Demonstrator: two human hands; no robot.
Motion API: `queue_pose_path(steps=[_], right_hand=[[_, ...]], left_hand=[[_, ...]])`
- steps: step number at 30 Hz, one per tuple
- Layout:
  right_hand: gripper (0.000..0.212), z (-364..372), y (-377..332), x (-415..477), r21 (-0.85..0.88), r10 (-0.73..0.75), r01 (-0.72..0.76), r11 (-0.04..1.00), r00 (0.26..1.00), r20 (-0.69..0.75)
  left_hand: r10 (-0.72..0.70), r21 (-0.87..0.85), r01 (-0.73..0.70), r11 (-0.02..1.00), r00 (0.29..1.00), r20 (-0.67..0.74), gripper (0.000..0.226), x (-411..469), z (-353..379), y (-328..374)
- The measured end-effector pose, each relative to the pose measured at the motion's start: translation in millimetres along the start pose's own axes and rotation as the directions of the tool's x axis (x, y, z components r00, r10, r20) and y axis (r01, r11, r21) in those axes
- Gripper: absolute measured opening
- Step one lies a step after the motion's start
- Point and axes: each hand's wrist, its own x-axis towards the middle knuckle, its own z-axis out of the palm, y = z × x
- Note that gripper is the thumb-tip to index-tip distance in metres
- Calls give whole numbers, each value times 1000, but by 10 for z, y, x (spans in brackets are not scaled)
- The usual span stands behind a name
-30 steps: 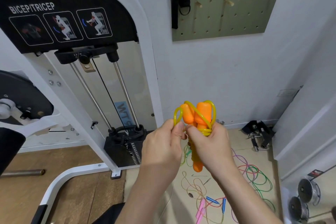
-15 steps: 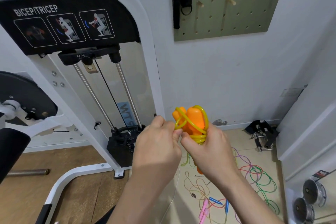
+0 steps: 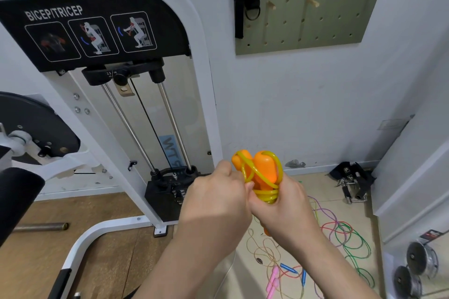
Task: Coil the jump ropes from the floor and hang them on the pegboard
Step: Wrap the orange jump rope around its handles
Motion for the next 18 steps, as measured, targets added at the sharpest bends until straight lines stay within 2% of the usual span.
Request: queue_pose_path(steps=[3, 5, 7, 8, 9, 10, 12, 13, 15, 18], right_hand=[[27, 34, 49, 3, -132, -70, 75, 988, 997, 46], [30, 38, 82, 7, -144, -82, 88, 986, 995, 50], [32, 0, 142, 24, -141, -87, 92, 986, 995, 41], [27, -25, 164, 35, -146, -94, 99, 984, 995, 38], [22, -48, 177, 44, -141, -98, 102, 985, 995, 37], [24, -66, 180, 54, -140, -98, 102, 985, 995, 36], [36, -88, 180, 64, -147, -113, 118, 982, 993, 40], [39, -88, 177, 67, -167, -115, 122, 978, 992, 50], [38, -85, 161, 53, -233, -102, 121, 965, 990, 95], [33, -139, 138, 86, -276, -78, 124, 953, 982, 171]], left_hand=[[-146, -280, 143, 949, 989, 9, 30, 83, 73, -130], [-154, -365, 121, 923, 986, -63, 34, 95, 124, -156], [-167, -462, 136, 877, 986, -27, 34, 77, 148, -148], [-190, -566, 168, 807, 982, 22, 28, 66, 165, -151], [-210, -695, 206, 689, 974, 81, 17, 56, 165, -146], [-216, -819, 246, 519, 964, 153, 16, 36, 146, -137], [-221, -950, 275, 147, 945, 239, 36, -4, 168, -143], [-238, -961, 267, 71, 940, 243, 40, -15, 171, -143], [-241, -953, 282, 106, 938, 251, 42, 1, 125, -142], [-177, -907, 303, 292, 949, 260, 30, 64, 128, -270]])
